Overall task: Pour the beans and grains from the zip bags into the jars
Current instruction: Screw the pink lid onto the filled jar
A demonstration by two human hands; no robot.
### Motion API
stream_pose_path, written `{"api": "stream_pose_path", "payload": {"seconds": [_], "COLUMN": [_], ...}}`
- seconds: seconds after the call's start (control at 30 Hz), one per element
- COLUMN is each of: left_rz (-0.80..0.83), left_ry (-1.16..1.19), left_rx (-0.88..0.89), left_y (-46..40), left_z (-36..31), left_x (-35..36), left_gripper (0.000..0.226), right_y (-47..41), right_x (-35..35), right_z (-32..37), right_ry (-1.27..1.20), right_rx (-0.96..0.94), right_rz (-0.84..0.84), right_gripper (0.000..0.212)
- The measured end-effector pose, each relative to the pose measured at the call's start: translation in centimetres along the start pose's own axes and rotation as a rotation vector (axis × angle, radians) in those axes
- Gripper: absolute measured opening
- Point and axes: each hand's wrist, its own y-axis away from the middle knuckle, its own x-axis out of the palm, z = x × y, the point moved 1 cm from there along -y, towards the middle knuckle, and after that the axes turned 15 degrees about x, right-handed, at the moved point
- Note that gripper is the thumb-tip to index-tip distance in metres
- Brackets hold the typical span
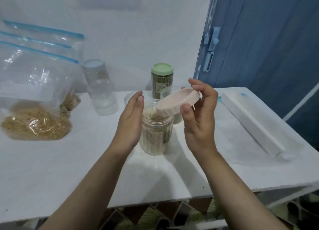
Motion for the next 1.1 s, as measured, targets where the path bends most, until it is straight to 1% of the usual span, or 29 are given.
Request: {"api": "stream_pose_path", "payload": {"seconds": [0.07, 0.13, 0.17, 0.27, 0.37, 0.5, 0.57, 0.67, 0.73, 0.8, 0.83, 0.9, 0.97, 1.03, 1.1], "left_rz": [-0.021, -0.032, -0.028, 0.004, 0.02, 0.028, 0.022, 0.041, 0.063, 0.074, 0.081, 0.098, 0.12, 0.136, 0.151], "left_ry": [0.032, 0.05, 0.056, 0.055, 0.023, 0.011, 0.016, 0.028, 0.034, 0.054, 0.067, 0.088, 0.1, 0.113, 0.122], "left_rx": [-0.013, -0.029, -0.033, -0.033, -0.02, 0.013, 0.02, 0.013, 0.017, 0.02, 0.02, 0.013, 0.014, 0.02, 0.022], "left_y": [-0.3, -0.6, -0.7, -0.3, 0.2, 0.5, 0.6, 0.7, 0.9, 1.0, 1.1, 1.1, 1.2, 1.3, 1.3], "left_z": [0.1, 0.2, 0.4, 1.6, 2.4, 2.6, 2.6, 2.8, 3.1, 3.3, 3.3, 3.3, 3.3, 3.3, 3.3], "left_x": [-0.1, -0.1, -0.1, 0.0, 0.4, 0.6, 0.6, 0.5, 0.6, 0.6, 0.6, 0.5, 0.4, 0.4, 0.4], "left_gripper": [0.066, 0.074, 0.071, 0.053, 0.056, 0.066, 0.059, 0.046, 0.045, 0.05, 0.056, 0.065, 0.067, 0.067, 0.066], "right_y": [-0.6, -1.0, -1.1, -0.9, -0.7, -0.8, -1.0, -1.3, -1.4, -1.3, -1.3, -1.3, -1.3, -1.3, -1.4], "right_x": [0.8, 1.2, 1.3, 1.6, 1.8, 2.1, 2.2, 2.2, 2.1, 2.2, 2.2, 2.1, 2.0, 1.9, 1.9], "right_z": [-0.6, -2.1, -3.0, -4.8, -5.1, -5.2, -5.1, -5.2, -5.3, -5.4, -5.4, -5.8, -6.0, -6.1, -6.3], "right_ry": [-0.082, -0.057, -0.012, 0.077, 0.041, -0.033, -0.043, -0.032, -0.034, -0.059, -0.073, -0.116, -0.173, -0.184, -0.224], "right_rx": [0.118, 0.217, 0.25, 0.303, 0.335, 0.432, 0.457, 0.494, 0.517, 0.53, 0.525, 0.523, 0.544, 0.549, 0.581], "right_rz": [0.032, 0.086, 0.111, 0.166, 0.191, 0.188, 0.18, 0.195, 0.201, 0.186, 0.163, 0.084, 0.036, 0.047, 0.03], "right_gripper": [0.04, 0.036, 0.035, 0.037, 0.043, 0.05, 0.053, 0.065, 0.072, 0.074, 0.072, 0.059, 0.05, 0.049, 0.043]}}
